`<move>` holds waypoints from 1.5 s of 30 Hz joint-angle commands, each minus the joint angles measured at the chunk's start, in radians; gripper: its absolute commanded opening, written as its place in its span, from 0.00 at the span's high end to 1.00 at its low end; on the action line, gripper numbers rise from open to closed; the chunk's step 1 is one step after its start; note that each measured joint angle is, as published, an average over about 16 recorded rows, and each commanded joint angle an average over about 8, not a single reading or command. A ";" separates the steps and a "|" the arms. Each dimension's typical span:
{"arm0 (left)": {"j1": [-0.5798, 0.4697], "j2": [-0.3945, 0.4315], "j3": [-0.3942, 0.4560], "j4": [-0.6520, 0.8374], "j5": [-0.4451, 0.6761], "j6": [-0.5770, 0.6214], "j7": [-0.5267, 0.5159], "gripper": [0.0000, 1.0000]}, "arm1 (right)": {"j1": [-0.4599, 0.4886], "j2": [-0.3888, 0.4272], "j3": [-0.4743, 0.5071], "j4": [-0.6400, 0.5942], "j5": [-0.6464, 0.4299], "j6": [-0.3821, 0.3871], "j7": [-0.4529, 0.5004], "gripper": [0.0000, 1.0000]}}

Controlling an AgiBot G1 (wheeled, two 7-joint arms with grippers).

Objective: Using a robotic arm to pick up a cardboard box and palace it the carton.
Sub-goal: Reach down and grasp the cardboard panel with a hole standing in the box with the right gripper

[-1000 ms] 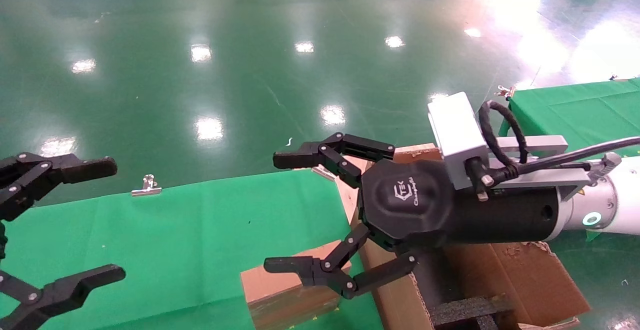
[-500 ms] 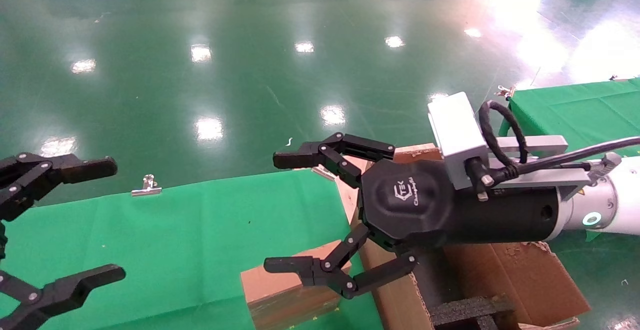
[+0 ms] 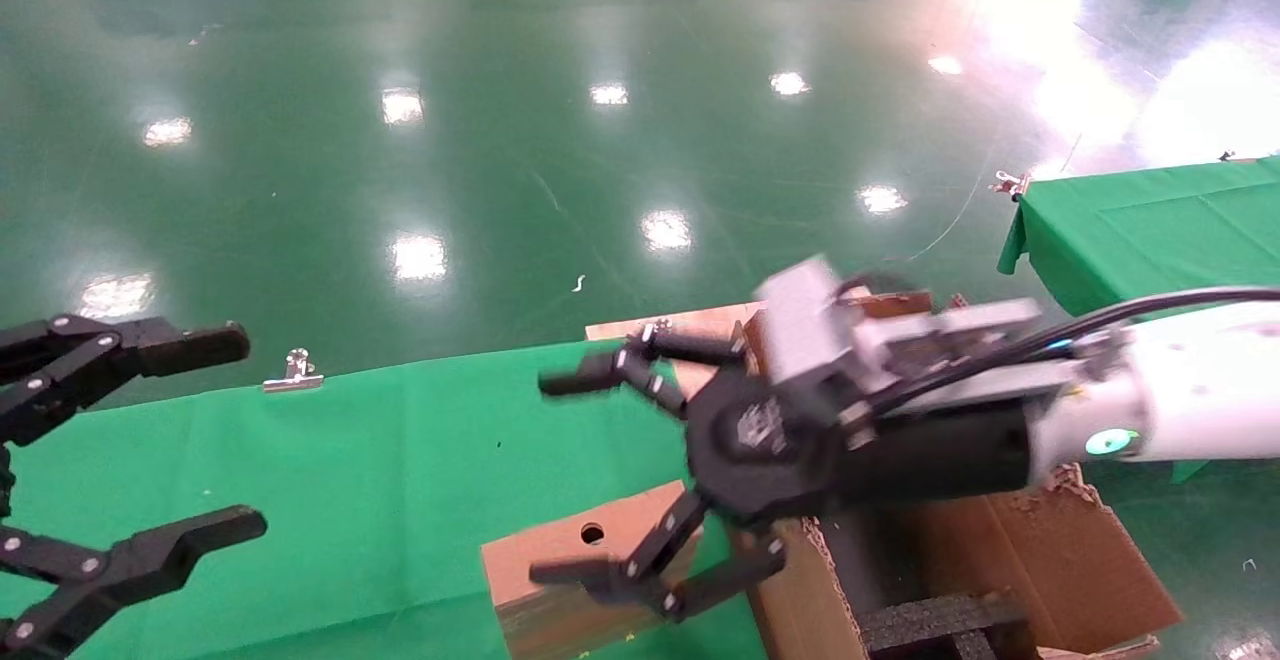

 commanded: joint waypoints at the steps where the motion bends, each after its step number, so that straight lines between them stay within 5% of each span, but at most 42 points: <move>1: 0.000 0.000 0.000 0.000 0.000 0.000 0.000 1.00 | 0.028 -0.016 -0.030 -0.015 -0.054 -0.013 0.006 0.00; 28: 0.000 0.000 0.000 0.000 0.000 0.000 0.000 0.99 | 0.340 -0.306 -0.362 -0.220 -0.620 -0.034 -0.158 0.00; 29: 0.000 0.000 0.000 0.000 0.000 0.000 0.000 0.93 | 0.347 -0.313 -0.372 -0.221 -0.631 -0.035 -0.163 0.00; 32: 0.000 0.000 0.000 0.000 0.000 0.000 0.000 0.56 | 0.362 -0.329 -0.400 -0.222 -0.658 -0.038 -0.177 0.00; 34: 0.000 0.000 0.000 0.000 0.000 0.000 0.000 0.31 | 0.368 -0.334 -0.414 -0.222 -0.669 -0.039 -0.183 0.15; 37: 0.000 0.000 0.000 0.000 0.000 0.000 0.000 0.00 | 0.375 -0.340 -0.430 -0.224 -0.682 -0.039 -0.189 0.52; 41: 0.000 0.000 0.000 0.000 0.000 0.000 0.000 0.00 | 0.381 -0.344 -0.440 -0.226 -0.691 -0.039 -0.191 0.96; 45: 0.000 0.000 0.000 0.000 0.000 0.000 0.000 0.00 | 0.382 -0.343 -0.441 -0.226 -0.690 -0.039 -0.191 1.00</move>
